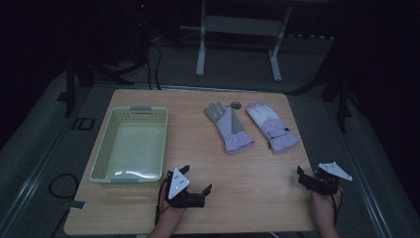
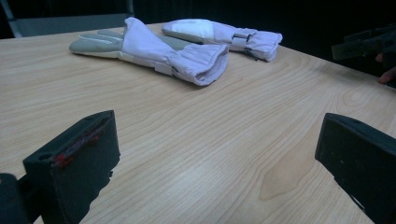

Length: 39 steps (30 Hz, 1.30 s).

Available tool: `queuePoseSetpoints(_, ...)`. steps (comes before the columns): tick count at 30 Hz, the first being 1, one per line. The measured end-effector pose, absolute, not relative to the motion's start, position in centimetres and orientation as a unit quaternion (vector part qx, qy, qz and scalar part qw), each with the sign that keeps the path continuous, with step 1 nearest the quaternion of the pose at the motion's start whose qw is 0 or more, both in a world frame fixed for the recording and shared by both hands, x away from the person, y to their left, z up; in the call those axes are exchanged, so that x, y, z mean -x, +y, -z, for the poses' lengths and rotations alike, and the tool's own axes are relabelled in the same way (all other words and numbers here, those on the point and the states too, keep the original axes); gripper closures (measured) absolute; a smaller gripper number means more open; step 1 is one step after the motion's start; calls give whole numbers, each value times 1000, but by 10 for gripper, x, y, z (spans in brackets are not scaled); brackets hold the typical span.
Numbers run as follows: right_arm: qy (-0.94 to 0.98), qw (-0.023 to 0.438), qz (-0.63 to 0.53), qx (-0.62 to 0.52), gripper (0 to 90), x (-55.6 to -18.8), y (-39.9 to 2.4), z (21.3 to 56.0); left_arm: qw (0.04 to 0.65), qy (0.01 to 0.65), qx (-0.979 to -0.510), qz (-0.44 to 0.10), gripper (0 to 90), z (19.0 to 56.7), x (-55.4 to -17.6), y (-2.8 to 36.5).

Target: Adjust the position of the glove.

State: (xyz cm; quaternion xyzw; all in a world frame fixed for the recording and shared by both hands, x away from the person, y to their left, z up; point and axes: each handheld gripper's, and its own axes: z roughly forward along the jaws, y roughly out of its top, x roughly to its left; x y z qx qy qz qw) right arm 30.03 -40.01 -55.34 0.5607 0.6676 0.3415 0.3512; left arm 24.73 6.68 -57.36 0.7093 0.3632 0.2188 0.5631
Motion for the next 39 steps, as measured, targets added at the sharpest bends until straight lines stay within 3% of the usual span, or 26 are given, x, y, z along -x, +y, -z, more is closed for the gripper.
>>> queuePoseSetpoints(17,682,323,-330,-567,127,-299,-399,546,558,360,-713,-223,0,573,-247,66)
queuePoseSetpoints(39,720,321,-372,-490,131,-330,-362,460,560,365,-713,-212,0,573,-248,66)
